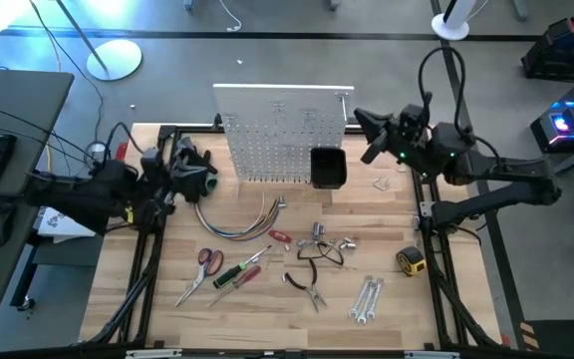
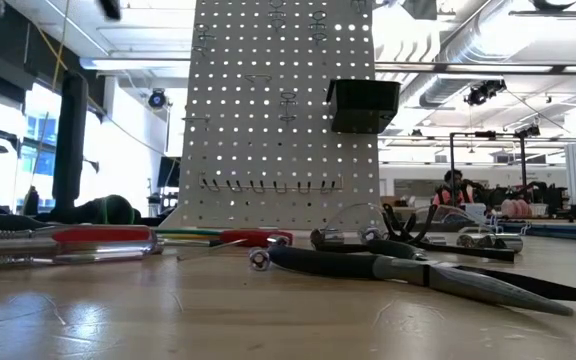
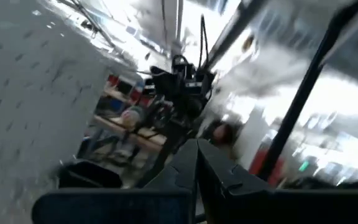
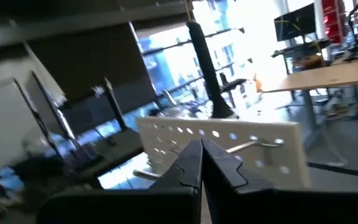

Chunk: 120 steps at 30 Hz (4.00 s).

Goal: Hang tools onto peg board
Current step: Put the socket into the black bin on the peg board

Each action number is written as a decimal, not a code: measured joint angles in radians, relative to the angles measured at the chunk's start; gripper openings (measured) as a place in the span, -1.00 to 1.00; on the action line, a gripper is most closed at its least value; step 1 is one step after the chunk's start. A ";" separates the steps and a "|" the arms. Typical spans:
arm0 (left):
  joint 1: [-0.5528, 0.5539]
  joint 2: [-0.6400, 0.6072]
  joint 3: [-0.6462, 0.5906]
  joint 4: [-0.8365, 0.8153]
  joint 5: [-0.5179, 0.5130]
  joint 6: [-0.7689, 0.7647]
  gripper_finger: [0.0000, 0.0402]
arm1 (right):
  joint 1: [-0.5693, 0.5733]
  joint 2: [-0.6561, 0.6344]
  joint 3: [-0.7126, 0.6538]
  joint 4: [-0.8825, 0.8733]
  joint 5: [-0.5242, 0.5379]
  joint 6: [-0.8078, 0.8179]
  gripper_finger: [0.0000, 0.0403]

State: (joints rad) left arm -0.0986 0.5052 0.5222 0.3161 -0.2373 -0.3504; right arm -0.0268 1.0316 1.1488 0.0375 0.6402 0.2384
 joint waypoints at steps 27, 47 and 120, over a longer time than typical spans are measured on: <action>0.006 0.459 0.371 0.019 -0.176 0.158 -0.73 | 0.094 0.018 0.063 -0.822 -0.613 0.365 -0.06; 0.039 0.422 0.372 -0.370 0.155 -0.286 0.18 | 0.313 0.311 -0.094 -0.995 -0.649 0.299 -0.03; -0.051 0.658 0.144 -0.611 0.082 -0.580 0.18 | 0.235 0.269 0.071 -0.764 -0.349 -0.093 -0.79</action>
State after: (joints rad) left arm -0.1497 1.1629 0.6666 -0.2947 -0.1551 -0.9306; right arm 0.2083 1.3010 1.2196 -0.7268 0.2908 0.1452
